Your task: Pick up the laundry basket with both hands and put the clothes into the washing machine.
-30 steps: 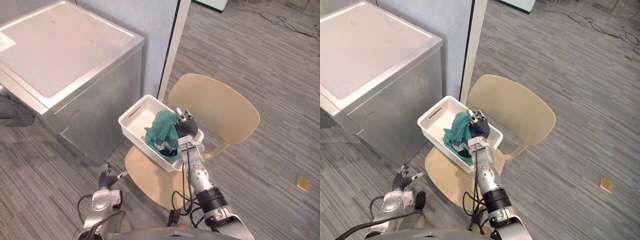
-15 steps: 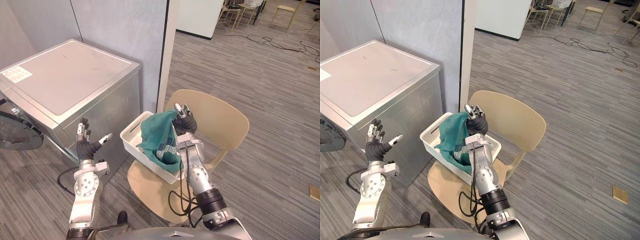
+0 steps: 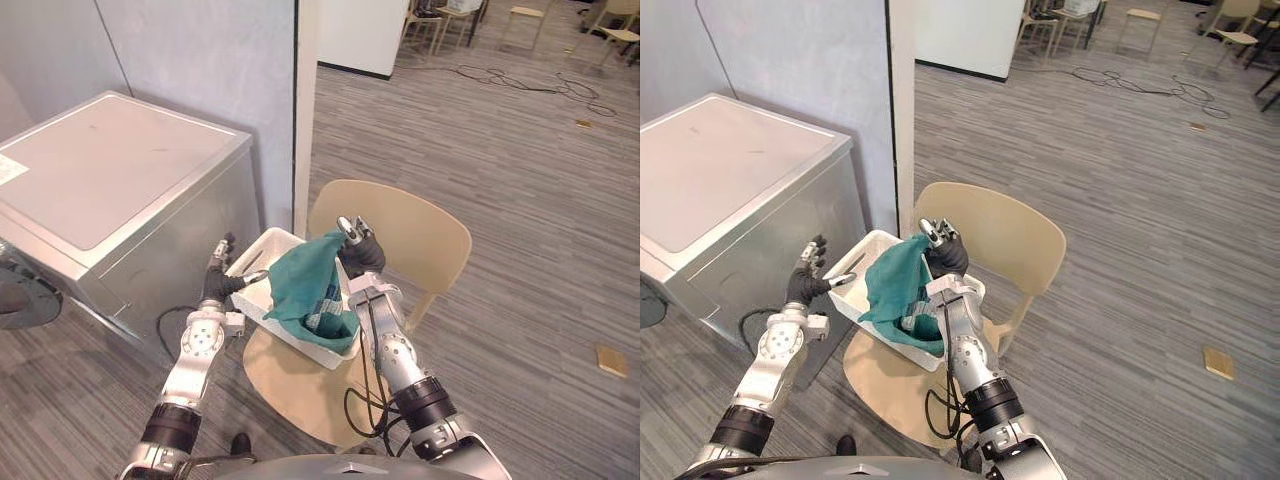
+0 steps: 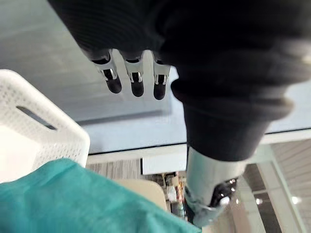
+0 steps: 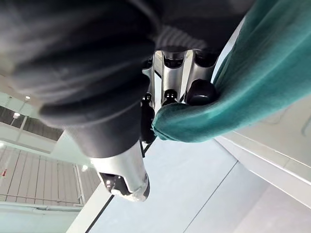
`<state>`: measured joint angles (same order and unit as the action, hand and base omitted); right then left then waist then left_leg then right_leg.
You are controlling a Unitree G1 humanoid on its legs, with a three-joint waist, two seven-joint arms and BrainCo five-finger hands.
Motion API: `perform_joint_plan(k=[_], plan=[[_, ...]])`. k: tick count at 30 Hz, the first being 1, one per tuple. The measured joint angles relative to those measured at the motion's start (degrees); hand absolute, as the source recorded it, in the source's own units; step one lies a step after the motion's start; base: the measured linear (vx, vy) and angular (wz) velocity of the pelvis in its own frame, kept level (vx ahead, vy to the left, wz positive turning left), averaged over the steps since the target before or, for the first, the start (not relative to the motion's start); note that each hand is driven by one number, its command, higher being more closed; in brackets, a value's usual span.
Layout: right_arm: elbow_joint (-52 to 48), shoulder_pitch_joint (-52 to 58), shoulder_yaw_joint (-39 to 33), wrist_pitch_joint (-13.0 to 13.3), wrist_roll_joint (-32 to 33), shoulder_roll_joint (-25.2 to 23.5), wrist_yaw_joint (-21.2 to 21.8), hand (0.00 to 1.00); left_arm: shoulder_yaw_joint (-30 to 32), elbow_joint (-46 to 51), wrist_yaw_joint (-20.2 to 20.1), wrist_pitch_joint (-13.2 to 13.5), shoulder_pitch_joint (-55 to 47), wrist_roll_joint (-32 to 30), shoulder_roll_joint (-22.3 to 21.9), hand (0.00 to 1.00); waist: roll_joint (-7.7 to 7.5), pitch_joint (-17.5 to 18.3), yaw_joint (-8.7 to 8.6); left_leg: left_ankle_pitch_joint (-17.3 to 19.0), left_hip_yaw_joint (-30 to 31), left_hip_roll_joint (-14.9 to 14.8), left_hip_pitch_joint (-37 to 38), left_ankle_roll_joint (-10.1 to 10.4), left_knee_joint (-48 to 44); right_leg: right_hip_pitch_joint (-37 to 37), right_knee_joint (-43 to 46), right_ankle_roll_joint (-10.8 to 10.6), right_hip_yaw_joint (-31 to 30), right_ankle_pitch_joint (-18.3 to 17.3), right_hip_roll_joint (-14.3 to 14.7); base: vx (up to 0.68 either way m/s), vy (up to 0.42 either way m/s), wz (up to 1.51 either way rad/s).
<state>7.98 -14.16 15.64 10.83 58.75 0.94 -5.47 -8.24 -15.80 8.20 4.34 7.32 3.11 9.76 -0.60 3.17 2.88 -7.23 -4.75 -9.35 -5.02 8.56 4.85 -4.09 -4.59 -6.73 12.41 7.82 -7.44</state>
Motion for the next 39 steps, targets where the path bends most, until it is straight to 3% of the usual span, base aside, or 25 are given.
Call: perform_joint_plan(k=[13, 24, 31, 32, 39], plan=[[0.0, -3.0, 1.2, -0.3, 0.6, 2.3, 1.4, 1.00, -9.8, -9.5, -7.4, -0.7, 4.9, -0.1, 2.7, 0.00, -0.22, 0.1, -1.16, -0.1, -1.7, -0.5, -0.4, 0.2, 0.0, -1.8, 0.0, 0.6, -2.0, 0.6, 0.5, -0.02, 0.000, -0.08], [0.0, -4.1, 2.4, -0.5, 0.7, 1.8, 1.2, 1.00, -15.6, -21.6, -4.2, -2.2, 13.3, -4.6, -1.4, 0.00, -1.12, 0.6, -2.44, -0.1, -2.1, -0.6, -1.2, 0.2, 0.0, -2.9, 0.0, 0.5, -2.4, 0.9, 0.6, 0.00, 0.002, -0.02], [-0.5, -6.9, 7.5, 1.0, 2.8, 1.6, 1.0, 1.00, -14.1, -35.7, 3.0, -4.4, 25.1, -3.1, -7.4, 0.00, -2.28, 0.0, -4.02, -0.5, -3.6, -1.3, -2.6, 0.5, 0.0, -5.5, 0.0, 0.8, -3.9, 1.9, 1.4, -0.02, 0.001, -0.12], [-0.6, -7.8, 8.9, 1.5, 2.8, 1.5, 0.8, 1.00, -13.3, -38.0, 4.6, -4.8, 27.9, -3.2, -8.2, 1.00, -2.68, -0.4, -4.43, -0.8, -3.8, -1.4, -3.4, 0.5, 0.0, -6.4, 0.0, 0.9, -4.1, 2.3, 1.5, -0.05, -0.009, -0.15], [-4.3, -10.0, 12.4, 2.6, 4.0, -0.4, -1.5, 1.00, -8.5, -40.2, 10.3, -6.4, 35.2, -1.8, -11.0, 1.00, -3.96, -4.5, -5.97, -1.2, -6.6, -1.6, -4.0, 0.6, 0.0, -9.0, 0.0, 1.2, -6.6, 3.6, 1.8, -0.05, -0.004, -0.20]])
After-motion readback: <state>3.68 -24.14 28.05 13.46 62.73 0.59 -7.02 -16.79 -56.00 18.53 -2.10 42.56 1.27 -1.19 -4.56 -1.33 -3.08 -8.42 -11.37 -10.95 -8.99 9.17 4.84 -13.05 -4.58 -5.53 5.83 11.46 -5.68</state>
